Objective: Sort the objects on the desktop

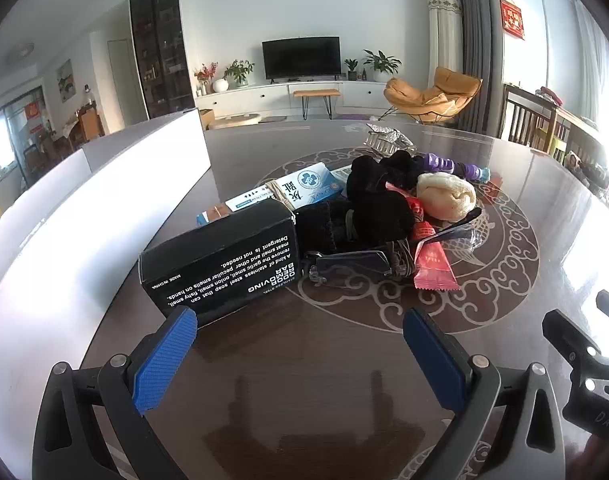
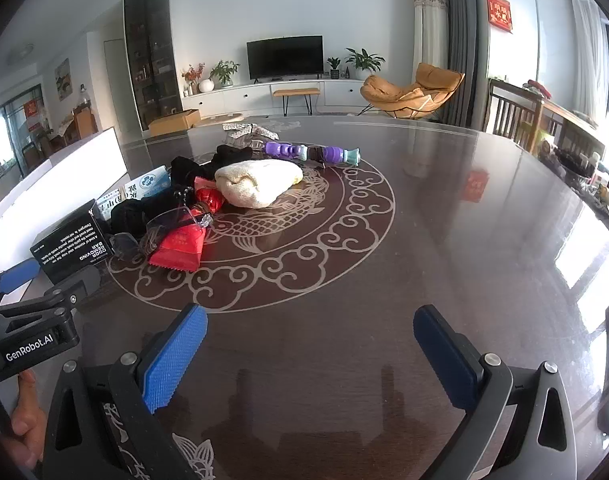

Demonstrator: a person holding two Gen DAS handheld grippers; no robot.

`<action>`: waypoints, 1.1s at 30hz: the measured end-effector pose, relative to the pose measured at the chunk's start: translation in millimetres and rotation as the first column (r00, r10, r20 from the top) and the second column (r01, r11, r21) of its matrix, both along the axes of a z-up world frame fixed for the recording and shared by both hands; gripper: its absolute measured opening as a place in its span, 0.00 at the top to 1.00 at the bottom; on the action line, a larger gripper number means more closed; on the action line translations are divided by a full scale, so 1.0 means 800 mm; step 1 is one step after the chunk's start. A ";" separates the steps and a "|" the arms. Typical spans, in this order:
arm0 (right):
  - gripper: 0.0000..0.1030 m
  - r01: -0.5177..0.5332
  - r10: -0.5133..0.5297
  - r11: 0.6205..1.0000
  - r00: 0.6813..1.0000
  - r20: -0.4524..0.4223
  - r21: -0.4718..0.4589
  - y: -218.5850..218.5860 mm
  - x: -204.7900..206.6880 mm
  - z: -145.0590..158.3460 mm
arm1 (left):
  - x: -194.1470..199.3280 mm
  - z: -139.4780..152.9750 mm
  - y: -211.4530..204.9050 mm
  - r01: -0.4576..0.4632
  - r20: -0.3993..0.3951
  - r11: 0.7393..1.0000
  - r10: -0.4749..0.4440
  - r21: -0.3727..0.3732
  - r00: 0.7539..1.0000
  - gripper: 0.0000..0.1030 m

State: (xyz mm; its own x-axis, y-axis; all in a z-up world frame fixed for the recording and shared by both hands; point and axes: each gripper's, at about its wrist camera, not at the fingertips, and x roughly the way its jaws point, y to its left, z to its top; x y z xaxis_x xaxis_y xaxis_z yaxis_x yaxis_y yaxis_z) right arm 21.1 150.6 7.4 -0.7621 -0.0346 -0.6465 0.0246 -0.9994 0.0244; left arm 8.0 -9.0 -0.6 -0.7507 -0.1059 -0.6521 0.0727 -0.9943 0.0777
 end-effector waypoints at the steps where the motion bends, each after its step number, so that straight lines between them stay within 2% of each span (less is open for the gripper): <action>1: 0.00 0.002 -0.002 1.000 1.000 -0.002 0.000 0.000 0.000 0.000 | 0.001 0.000 0.003 0.004 -0.004 1.000 -0.004 -0.011 1.000 0.00; 7: 0.00 0.008 -0.008 1.000 1.000 0.000 -0.014 0.002 -0.002 -0.001 | 0.002 0.001 0.009 0.024 -0.012 0.999 -0.024 -0.041 1.000 0.00; 18: 0.00 0.015 -0.014 0.999 1.000 0.016 -0.046 0.008 -0.004 -0.004 | 0.001 0.001 0.000 0.014 0.001 1.000 -0.014 0.003 1.000 0.00; 33: 0.00 0.017 -0.016 0.998 1.000 0.025 -0.055 0.010 -0.007 -0.004 | 0.001 0.000 0.003 0.021 -0.004 1.000 -0.021 -0.012 1.000 0.00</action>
State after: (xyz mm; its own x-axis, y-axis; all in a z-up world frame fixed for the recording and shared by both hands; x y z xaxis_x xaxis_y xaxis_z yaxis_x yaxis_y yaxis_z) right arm 15.8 158.9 3.9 -0.7469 -0.0584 -0.6623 0.0071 -0.9968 0.0799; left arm 8.8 -6.7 -0.2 -0.7553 -0.0971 -0.6481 0.0517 -0.9947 0.0889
